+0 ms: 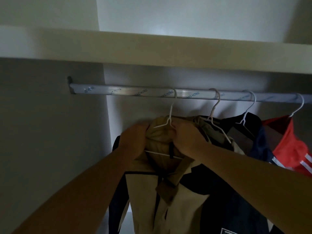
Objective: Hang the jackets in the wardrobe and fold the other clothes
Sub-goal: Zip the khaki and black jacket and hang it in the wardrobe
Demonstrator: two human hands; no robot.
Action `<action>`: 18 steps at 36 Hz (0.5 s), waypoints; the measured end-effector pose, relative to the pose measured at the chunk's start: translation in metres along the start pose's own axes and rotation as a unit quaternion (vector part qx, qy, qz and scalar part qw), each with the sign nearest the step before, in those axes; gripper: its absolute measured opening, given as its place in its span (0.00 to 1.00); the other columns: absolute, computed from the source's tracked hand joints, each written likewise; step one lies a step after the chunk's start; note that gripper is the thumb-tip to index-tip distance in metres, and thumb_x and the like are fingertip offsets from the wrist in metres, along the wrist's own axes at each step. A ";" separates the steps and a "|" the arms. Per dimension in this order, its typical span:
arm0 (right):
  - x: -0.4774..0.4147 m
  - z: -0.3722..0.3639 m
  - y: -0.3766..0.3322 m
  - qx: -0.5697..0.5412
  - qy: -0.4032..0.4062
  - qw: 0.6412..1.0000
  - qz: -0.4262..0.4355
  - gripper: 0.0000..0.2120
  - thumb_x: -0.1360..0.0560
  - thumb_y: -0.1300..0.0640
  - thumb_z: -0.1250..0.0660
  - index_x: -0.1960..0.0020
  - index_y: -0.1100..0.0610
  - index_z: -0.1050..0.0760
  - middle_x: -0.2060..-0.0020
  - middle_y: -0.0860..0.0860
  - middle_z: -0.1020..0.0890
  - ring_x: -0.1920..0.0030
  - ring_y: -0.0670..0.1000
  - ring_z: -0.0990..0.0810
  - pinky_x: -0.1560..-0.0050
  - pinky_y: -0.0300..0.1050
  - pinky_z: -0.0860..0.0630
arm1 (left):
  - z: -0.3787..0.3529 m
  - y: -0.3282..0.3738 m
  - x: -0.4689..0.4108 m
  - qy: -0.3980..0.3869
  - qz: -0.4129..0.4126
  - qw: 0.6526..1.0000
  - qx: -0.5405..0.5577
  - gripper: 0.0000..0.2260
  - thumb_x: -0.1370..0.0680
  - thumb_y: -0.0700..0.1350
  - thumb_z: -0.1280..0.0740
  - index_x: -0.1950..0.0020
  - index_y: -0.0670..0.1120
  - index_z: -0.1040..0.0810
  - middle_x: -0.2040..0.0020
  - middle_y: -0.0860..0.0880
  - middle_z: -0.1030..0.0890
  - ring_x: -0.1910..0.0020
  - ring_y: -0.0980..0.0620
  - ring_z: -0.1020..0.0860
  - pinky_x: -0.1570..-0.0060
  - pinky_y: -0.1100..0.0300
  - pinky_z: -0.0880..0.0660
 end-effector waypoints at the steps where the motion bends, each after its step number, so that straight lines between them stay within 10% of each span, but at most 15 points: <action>1: 0.006 -0.004 0.000 0.034 -0.007 0.999 0.019 0.20 0.20 0.58 0.41 0.29 0.57 0.36 0.38 0.56 0.25 0.44 0.55 0.23 0.44 0.49 0.24 | 0.001 0.000 0.001 0.015 0.003 1.000 0.006 0.14 0.18 0.42 0.45 0.33 0.46 0.27 0.38 0.46 0.23 0.40 0.48 0.26 0.50 0.64 0.36; 7: 0.033 -0.017 0.005 0.199 0.023 0.974 0.104 0.41 0.24 0.54 0.35 0.22 0.54 0.60 0.28 0.57 0.40 0.37 0.57 0.29 0.43 0.46 0.30 | 0.001 -0.010 0.015 0.077 0.097 0.992 0.038 0.11 0.18 0.40 0.44 0.38 0.43 0.28 0.43 0.45 0.23 0.45 0.47 0.24 0.48 0.57 0.31; 18: 0.042 -0.028 0.014 0.292 -0.034 0.945 0.145 0.33 0.24 0.54 0.34 0.25 0.49 0.47 0.24 0.61 0.57 0.26 0.62 0.46 0.29 0.56 0.44 | -0.026 -0.049 0.036 0.019 0.258 0.940 0.224 0.13 0.21 0.45 0.37 0.66 0.46 0.27 0.69 0.49 0.27 0.70 0.53 0.29 0.73 0.61 0.35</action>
Point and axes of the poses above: each hand's wrist, its own x-axis away from the middle knuckle, its own z-axis out of the back of the hand, y = z × x, the point moved 5 cm from there along -x, towards the middle knuckle
